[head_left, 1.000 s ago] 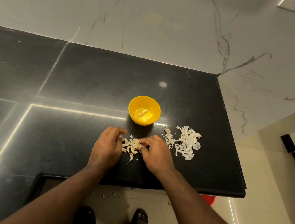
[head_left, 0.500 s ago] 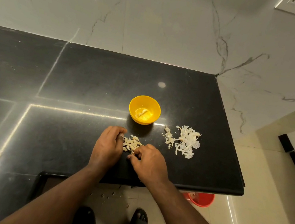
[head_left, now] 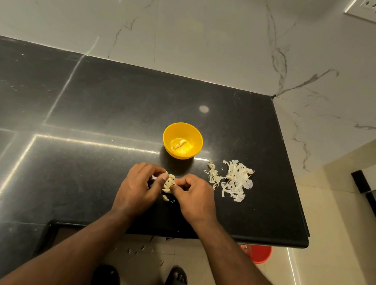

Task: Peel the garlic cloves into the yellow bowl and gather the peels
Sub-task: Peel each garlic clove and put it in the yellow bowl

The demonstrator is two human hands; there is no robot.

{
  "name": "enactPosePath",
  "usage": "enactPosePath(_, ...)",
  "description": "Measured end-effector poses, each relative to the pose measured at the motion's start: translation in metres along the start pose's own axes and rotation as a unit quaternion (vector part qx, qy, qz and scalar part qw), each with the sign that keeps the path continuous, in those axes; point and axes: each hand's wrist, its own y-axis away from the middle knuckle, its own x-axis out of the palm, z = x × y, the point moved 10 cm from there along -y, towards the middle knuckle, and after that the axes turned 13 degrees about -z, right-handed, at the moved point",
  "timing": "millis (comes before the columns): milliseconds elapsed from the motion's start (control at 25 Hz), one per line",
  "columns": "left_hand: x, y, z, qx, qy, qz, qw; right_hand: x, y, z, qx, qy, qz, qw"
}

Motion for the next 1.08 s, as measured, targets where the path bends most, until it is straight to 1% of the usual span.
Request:
enactPosePath(160, 0.001, 0.001, -0.003, 0.035, -0.012, -0.002, 0.999, 0.003, -0.002, 0.007, -0.020, -0.022, -0.003, 1.000)
enactPosePath(280, -0.007, -0.001, -0.004, 0.010, 0.034, -0.016, 0.999, 0.007, -0.001, 0.013, -0.034, -0.046, 0.007, 0.998)
enactPosePath(360, -0.009, -0.002, 0.001, -0.036, 0.075, -0.013, 0.996, 0.007, -0.001, 0.012, -0.014, -0.080, 0.007, 0.997)
enactPosePath(440, -0.005, 0.001, 0.005, -0.098, 0.117, 0.008, 0.988, 0.007, -0.002, 0.008, 0.016, -0.122, 0.011, 0.992)
enactPosePath(600, 0.005, 0.004, 0.000, -0.219, 0.247, 0.045, 0.943, 0.000, -0.001, 0.007, 0.037, -0.165, 0.010, 0.986)
enactPosePath(680, 0.006, 0.003, 0.000, -0.241, 0.264, 0.051, 0.933, -0.003, -0.001, 0.008, 0.038, -0.177, 0.010, 0.983)
enactPosePath(800, 0.004, 0.003, -0.003, -0.241, 0.265, 0.060, 0.932, -0.003, -0.001, 0.009, 0.050, -0.197, 0.014, 0.979)
enactPosePath(920, -0.002, 0.002, 0.002, -0.248, 0.247, 0.045, 0.936, 0.001, -0.002, 0.002, 0.101, -0.258, 0.021, 0.961)
enactPosePath(1000, -0.005, 0.001, 0.007, -0.232, 0.189, 0.051, 0.953, 0.001, -0.002, -0.005, 0.130, -0.278, 0.023, 0.951)
enactPosePath(1080, -0.004, 0.000, 0.005, -0.194, 0.116, 0.075, 0.971, 0.000, 0.000, -0.012, 0.159, -0.295, 0.027, 0.942)
